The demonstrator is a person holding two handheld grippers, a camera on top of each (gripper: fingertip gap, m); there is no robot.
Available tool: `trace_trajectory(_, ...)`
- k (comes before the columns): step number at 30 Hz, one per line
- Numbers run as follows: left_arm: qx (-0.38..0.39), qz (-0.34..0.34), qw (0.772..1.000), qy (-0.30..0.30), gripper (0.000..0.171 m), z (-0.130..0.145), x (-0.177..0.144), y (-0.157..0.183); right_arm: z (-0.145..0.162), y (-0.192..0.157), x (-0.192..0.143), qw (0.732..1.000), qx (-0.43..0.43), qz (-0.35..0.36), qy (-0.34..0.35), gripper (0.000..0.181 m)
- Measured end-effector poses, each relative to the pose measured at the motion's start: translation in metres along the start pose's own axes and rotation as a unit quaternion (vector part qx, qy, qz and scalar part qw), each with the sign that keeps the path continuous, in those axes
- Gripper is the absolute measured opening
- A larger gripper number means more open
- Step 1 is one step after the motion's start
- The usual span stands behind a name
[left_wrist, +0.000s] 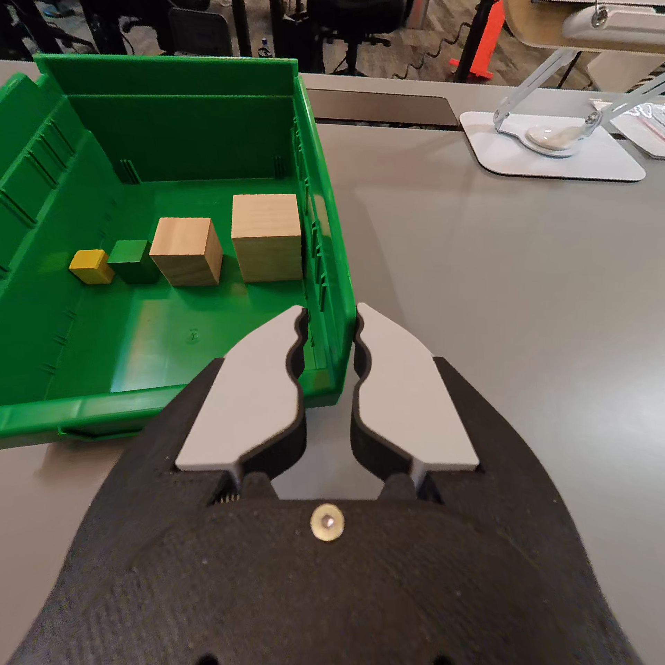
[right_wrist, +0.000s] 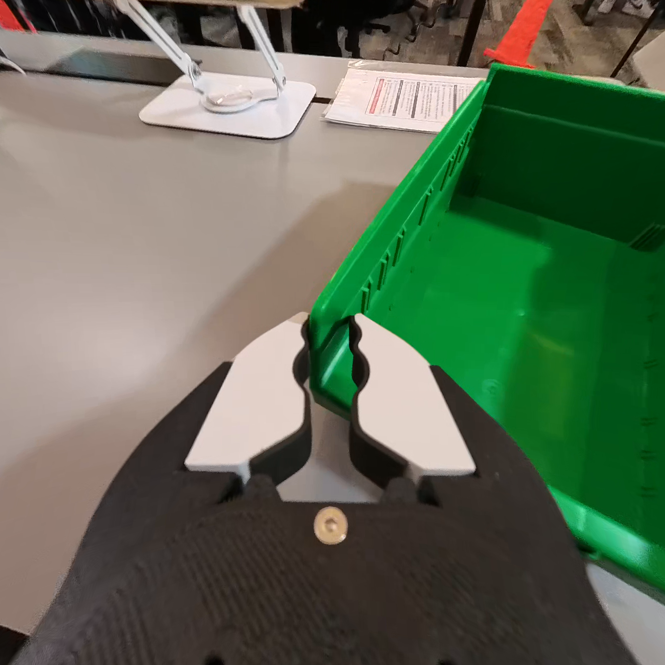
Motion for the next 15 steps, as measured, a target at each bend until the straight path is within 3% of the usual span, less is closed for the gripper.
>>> trace_trajectory(5,-0.007,0.02,1.0,-0.008,0.013,0.002,0.0,0.005,0.002,0.003,-0.005,0.999,-0.037,-0.002,-0.021,0.018)
trace_trajectory(15,-0.011,0.027,0.999,-0.019,0.017,0.006,0.001,0.006,0.003,0.014,-0.008,0.997,-0.058,-0.053,-0.012,0.017)
Point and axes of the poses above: each gripper's, where its closed fingertips meet, x out along the fingers, z out of its underside, y = z × x across the jaws, the point moved 2 cm from there along -x, back along the fingers, and after that the axes turned 9 degrees about y, right-handed, at the moved point
